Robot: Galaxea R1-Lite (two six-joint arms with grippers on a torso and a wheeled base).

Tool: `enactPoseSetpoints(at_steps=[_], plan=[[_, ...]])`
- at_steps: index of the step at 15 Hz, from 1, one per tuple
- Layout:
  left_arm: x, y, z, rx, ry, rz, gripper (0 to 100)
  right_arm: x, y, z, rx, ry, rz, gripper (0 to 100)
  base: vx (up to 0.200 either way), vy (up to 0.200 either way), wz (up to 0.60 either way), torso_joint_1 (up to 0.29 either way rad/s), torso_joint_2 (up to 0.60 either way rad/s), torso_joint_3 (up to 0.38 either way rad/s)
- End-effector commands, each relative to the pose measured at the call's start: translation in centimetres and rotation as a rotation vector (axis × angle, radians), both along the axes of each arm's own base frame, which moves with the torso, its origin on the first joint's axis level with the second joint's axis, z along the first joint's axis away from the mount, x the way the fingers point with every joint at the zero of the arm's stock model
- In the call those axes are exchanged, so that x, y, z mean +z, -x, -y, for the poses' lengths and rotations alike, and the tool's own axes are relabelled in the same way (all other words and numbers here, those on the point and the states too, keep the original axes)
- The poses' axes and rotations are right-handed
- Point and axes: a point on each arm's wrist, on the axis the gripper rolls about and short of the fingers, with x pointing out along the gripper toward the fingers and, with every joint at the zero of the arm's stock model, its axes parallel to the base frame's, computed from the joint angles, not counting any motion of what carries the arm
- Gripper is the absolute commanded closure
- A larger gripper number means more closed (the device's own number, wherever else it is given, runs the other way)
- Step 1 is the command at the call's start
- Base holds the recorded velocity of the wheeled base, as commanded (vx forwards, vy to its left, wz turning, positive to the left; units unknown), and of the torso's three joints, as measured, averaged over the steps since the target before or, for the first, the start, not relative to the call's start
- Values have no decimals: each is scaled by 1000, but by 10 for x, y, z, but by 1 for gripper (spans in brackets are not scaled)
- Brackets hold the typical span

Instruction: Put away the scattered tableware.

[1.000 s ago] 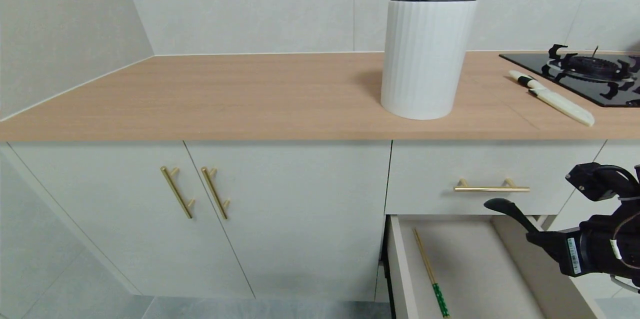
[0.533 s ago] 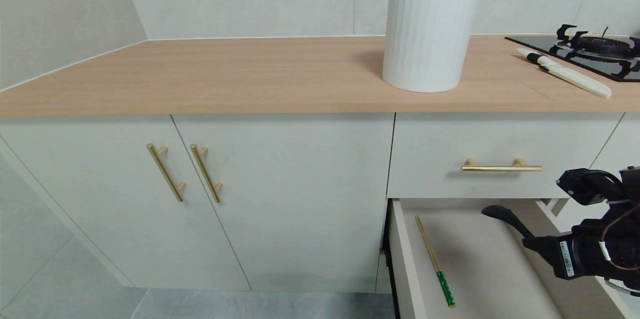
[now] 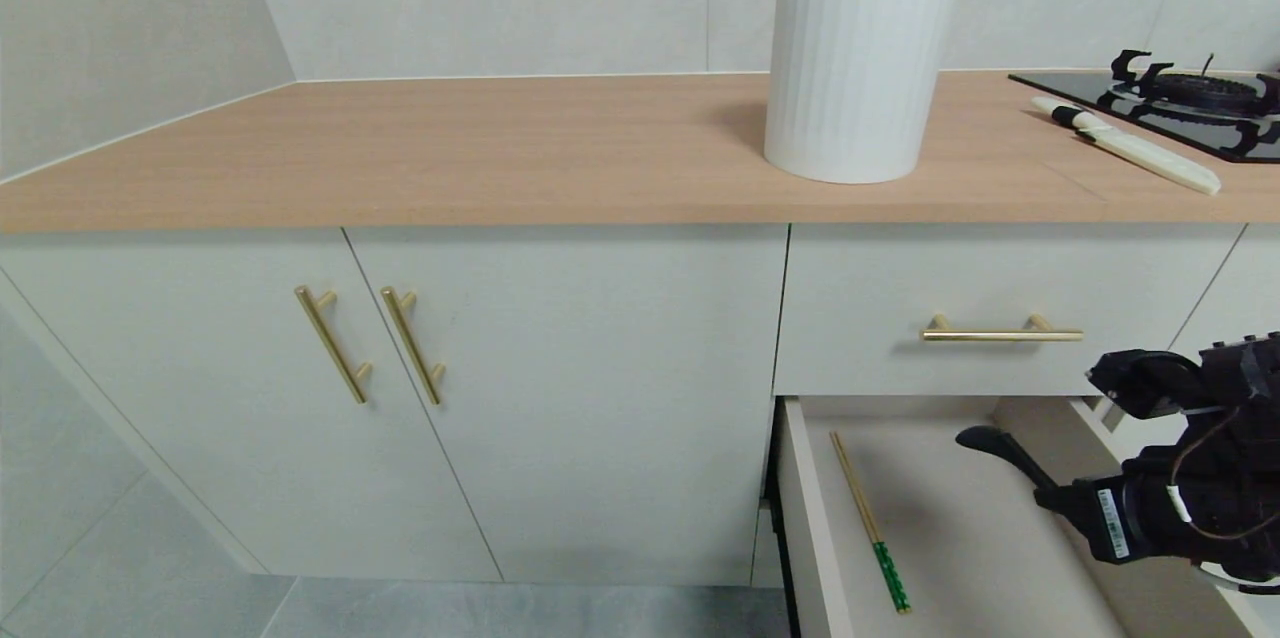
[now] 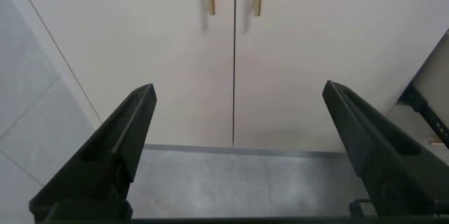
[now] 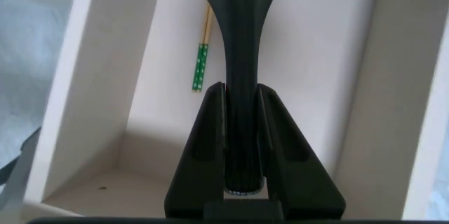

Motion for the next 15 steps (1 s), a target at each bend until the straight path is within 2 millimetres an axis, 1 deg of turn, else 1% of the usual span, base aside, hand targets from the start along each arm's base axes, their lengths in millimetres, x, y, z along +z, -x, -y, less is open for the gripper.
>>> enactPoseSetpoints(at_steps=[1,3,5,6,8,9,10,11,13,14,15], plan=[[0,0,0,1,-1,0,0,-28,-20,-5,-7,23,-117,100,0,0,0,0,0,0],[0,0,0,1,-1,0,0,-52,-37,-8,-31,30,-151,100,0,0,0,0,0,0],[0,0,0,1,-1,0,0,-69,-45,-9,-64,54,-175,100,0,0,0,0,0,0],[0,0,0,1,-1,0,0,-74,-48,-9,-67,57,-182,100,0,0,0,0,0,0],[0,0,0,1,-1,0,0,-97,-56,-11,-77,60,-203,100,0,0,0,0,0,0],[0,0,0,1,-1,0,0,-107,-59,-12,-77,57,-194,100,0,0,0,0,0,0],[0,0,0,1,-1,0,0,-108,-59,-12,-77,57,-193,100,0,0,0,0,0,0],[0,0,0,1,-1,0,0,-124,-63,-12,-80,55,-165,100,0,0,0,0,0,0],[0,0,0,1,1,0,0,-143,-67,-13,-93,64,-137,100,0,0,0,0,0,0],[0,0,0,1,-1,0,0,-158,-71,-13,-111,80,-122,100,0,0,0,0,0,0],[0,0,0,1,-1,0,0,-166,-74,-13,-124,90,-105,100,0,0,0,0,0,0]])
